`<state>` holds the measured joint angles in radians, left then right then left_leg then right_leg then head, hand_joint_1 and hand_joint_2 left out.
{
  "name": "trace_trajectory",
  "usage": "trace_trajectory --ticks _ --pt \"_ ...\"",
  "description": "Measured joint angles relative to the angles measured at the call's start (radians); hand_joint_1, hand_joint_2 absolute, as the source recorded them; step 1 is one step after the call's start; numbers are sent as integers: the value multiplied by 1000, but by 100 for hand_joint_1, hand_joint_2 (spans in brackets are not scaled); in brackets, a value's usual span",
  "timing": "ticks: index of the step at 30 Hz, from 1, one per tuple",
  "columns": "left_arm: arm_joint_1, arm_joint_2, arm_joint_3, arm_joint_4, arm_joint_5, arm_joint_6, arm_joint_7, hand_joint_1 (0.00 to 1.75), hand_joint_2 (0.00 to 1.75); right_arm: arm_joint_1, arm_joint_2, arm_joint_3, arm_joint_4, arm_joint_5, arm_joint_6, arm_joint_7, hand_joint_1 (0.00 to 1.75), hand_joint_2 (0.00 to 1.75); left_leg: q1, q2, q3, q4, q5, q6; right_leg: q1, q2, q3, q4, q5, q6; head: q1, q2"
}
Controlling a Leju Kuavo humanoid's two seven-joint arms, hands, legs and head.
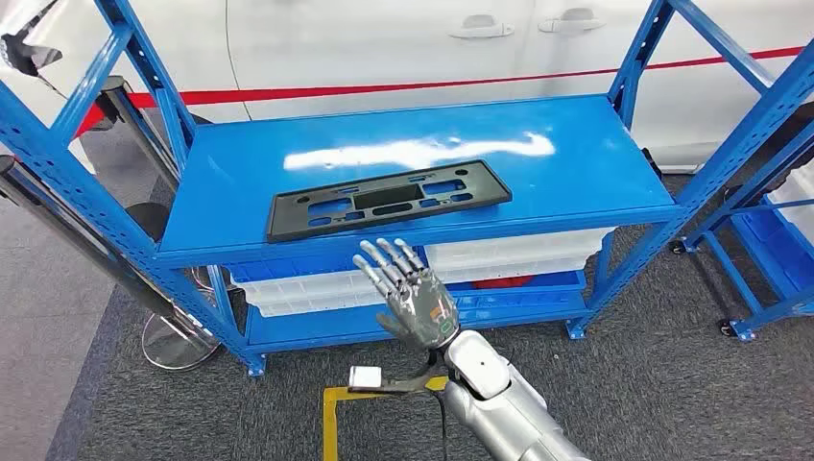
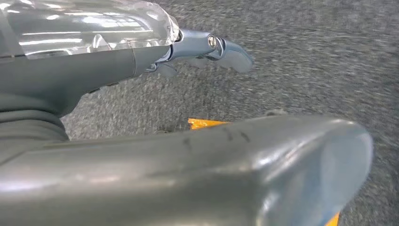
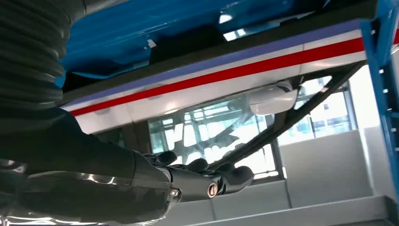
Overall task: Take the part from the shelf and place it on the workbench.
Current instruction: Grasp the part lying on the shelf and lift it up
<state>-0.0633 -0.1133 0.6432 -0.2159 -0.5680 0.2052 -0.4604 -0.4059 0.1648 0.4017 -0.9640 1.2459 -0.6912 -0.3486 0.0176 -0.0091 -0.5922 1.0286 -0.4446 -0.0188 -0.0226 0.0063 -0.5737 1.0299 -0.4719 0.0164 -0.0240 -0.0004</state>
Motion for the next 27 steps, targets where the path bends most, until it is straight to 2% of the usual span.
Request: trace_trajectory --ticks 3,4,6,7,8,10,11,12,14,16,17,18,19,21,22,23,25,26,27 --pt "2 0 3 0 3 -10 2 0 0 -22 16 -29 26 -9 0 -20 0 175 -2 0 -4 2 1 7 0 0 0 -5 4 8 0 0" --pt "2 0 7 0 8 -23 2 0 0 -39 32 -52 44 -15 -1 -30 0 175 -2 0 -4 0 2 17 0 -1 -5 5 -4 13 0 0" --pt "3 -1 20 0 17 -59 1 0 0 -80 69 -92 86 -17 -1 -28 0 175 -7 1 -3 -5 1 42 0 -3 -89 163 -64 20 0 0" --pt "2 -2 26 0 20 -74 1 0 0 -97 85 -104 104 -16 -2 -18 0 175 -10 1 0 -8 -1 52 1 -4 -127 231 -82 19 0 0" --pt "2 -3 30 0 22 -82 2 0 0 -110 95 -108 121 -12 -2 -4 0 175 -15 0 5 -8 -5 56 5 -4 -151 265 -78 14 0 0" --pt "2 -8 36 1 25 -88 3 0 0 -128 105 -108 141 -9 -2 15 0 175 -21 -1 16 -8 -13 56 14 -4 -95 135 -2 -7 0 0" --pt "1 -11 40 1 26 -91 2 0 0 -142 110 -107 154 -11 -2 21 0 175 -24 -1 19 -7 -16 54 19 -5 -66 69 22 -17 0 0" --pt "-1 -14 43 2 28 -93 2 0 0 -158 114 -107 169 -17 -2 26 0 175 -24 0 20 -7 -19 51 24 -6 -46 25 32 -24 -1 0" --pt "-2 -16 49 2 33 -94 1 0 0 -187 117 -106 200 -32 -3 30 0 175 -23 1 21 -10 -23 41 29 -6 -36 -3 27 -31 -1 0" --pt "-1 -16 54 2 35 -94 -1 0 0 -212 119 -106 228 -46 -5 31 0 175 -23 3 24 -9 -29 31 23 -3 -23 -17 27 -34 -1 0" --pt "-1 -15 56 2 35 -94 -2 0 0 -224 120 -106 242 -51 -6 32 0 175 -23 3 18 10 -37 26 18 -4 -11 -27 26 -37 -2 0" --pt "-1 -15 60 2 35 -94 -3 0 0 -234 121 -106 255 -52 -7 32 0 175 -22 3 -1 51 -53 19 13 -5 1 -35 24 -39 -2 0" --pt "0 -14 63 2 35 -93 -4 0 0 -243 122 -105 268 -52 -8 33 0 175 -18 3 -35 114 -74 13 12 -7 12 -38 18 -39 -2 0" --pt "2 -14 68 2 34 -93 -4 0 0 -252 123 -105 289 -50 -8 34 0 175 -8 4 -120 244 -105 1 10 -8 32 -39 1 -38 -2 0" --pt "5 -13 69 2 34 -93 -4 0 0 -252 123 -105 298 -49 -8 34 0 175 -4 4 -148 272 -96 -4 9 -8 44 -38 -9 -36 -2 0" --pt "6 -13 70 2 34 -93 -4 0 0 -253 123 -105 305 -48 -8 34 0 175 0 4 -157 258 -64 -8 6 -7 57 -38 -19 -32 -2 0" --pt "8 -11 73 2 34 -93 -4 0 0 -255 124 -105 316 -47 -8 34 0 175 6 7 -121 135 34 -15 -2 -6 91 -38 -46 -21 -2 0" --pt "9 -11 74 3 34 -94 -4 0 0 -258 125 -105 320 -46 -9 34 0 175 4 8 -96 75 66 -17 -2 -5 104 -37 -59 -14 -3 0" --pt "8 -12 75 4 34 -94 -4 0 0 -261 126 -105 324 -46 -9 34 0 175 3 9 -75 30 78 -13 -2 -5 112 -37 -70 -6 -3 0"
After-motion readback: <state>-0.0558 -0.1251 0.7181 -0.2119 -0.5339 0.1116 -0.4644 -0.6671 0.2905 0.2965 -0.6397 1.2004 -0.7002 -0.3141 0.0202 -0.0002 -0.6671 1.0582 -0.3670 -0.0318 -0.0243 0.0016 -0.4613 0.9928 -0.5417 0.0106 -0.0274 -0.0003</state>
